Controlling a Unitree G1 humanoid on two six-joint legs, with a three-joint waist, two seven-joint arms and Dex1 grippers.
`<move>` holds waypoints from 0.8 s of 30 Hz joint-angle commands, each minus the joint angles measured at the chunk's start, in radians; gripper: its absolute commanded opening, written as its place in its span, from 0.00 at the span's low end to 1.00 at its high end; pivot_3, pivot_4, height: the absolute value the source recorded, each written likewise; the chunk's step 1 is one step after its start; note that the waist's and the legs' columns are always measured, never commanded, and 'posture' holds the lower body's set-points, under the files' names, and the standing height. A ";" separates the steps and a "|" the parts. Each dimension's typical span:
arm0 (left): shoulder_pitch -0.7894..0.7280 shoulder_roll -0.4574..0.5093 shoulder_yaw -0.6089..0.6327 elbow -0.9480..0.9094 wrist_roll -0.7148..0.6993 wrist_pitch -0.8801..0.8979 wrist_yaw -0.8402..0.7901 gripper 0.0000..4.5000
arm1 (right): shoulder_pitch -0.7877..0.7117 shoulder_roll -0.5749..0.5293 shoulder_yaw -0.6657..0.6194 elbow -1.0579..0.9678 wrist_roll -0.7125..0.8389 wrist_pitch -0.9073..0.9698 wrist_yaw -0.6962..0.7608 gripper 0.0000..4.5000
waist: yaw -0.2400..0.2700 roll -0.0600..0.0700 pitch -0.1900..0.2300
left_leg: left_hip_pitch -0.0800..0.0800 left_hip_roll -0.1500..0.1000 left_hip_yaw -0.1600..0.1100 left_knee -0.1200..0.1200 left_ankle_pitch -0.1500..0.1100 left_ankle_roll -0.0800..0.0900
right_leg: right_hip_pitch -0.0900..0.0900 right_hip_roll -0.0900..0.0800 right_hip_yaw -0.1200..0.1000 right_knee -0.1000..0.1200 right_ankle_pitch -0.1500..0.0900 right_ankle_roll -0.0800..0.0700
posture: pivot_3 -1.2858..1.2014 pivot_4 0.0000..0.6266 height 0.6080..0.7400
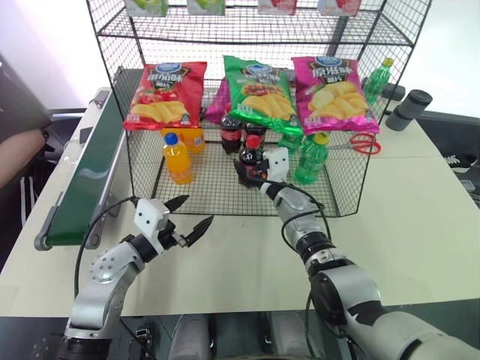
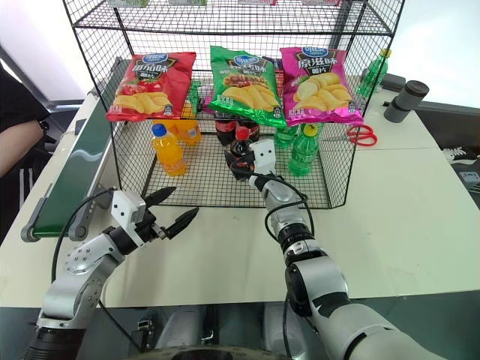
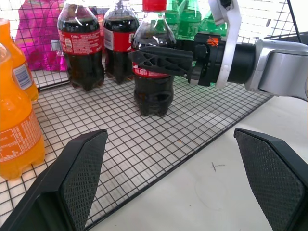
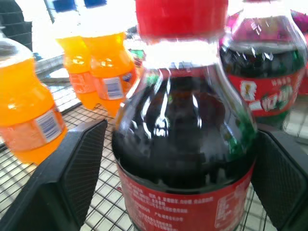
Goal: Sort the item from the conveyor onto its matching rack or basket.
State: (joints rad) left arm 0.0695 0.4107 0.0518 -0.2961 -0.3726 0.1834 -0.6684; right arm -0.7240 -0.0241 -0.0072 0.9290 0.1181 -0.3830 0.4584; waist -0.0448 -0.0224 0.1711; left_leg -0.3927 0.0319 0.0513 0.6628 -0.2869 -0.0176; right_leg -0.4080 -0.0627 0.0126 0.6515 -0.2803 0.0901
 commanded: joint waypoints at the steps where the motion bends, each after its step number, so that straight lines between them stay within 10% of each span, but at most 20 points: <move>1: -0.015 0.000 0.008 -0.012 -0.002 -0.018 0.002 1.00 | 0.079 -0.043 0.031 -0.164 -0.018 -0.013 0.067 0.99 | 0.001 0.000 0.000 | 0.000 0.000 0.000 0.000 0.000 0.000 | 0.000 0.000 0.000 0.000 0.000 0.000 | 0.52 0.24 1.00; 24: -0.012 0.222 0.199 0.200 -0.012 0.023 -0.082 1.00 | 0.757 -0.631 -0.226 -1.184 0.326 0.541 0.375 0.99 | 0.008 0.003 0.000 | 0.001 0.000 -0.001 -0.001 0.000 0.000 | 0.001 -0.001 0.000 -0.003 -0.002 -0.004 | 0.52 0.24 1.00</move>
State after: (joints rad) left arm 0.0541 0.6114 0.2029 -0.0993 -0.3800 0.2318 -0.7285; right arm 0.0231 -0.6319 -0.1805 -0.1997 0.3898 0.1314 0.8063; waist -0.0372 -0.0196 0.1715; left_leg -0.3919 0.0322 0.0503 0.6617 -0.2871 -0.0173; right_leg -0.4065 -0.0640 0.0126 0.6488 -0.2824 0.0863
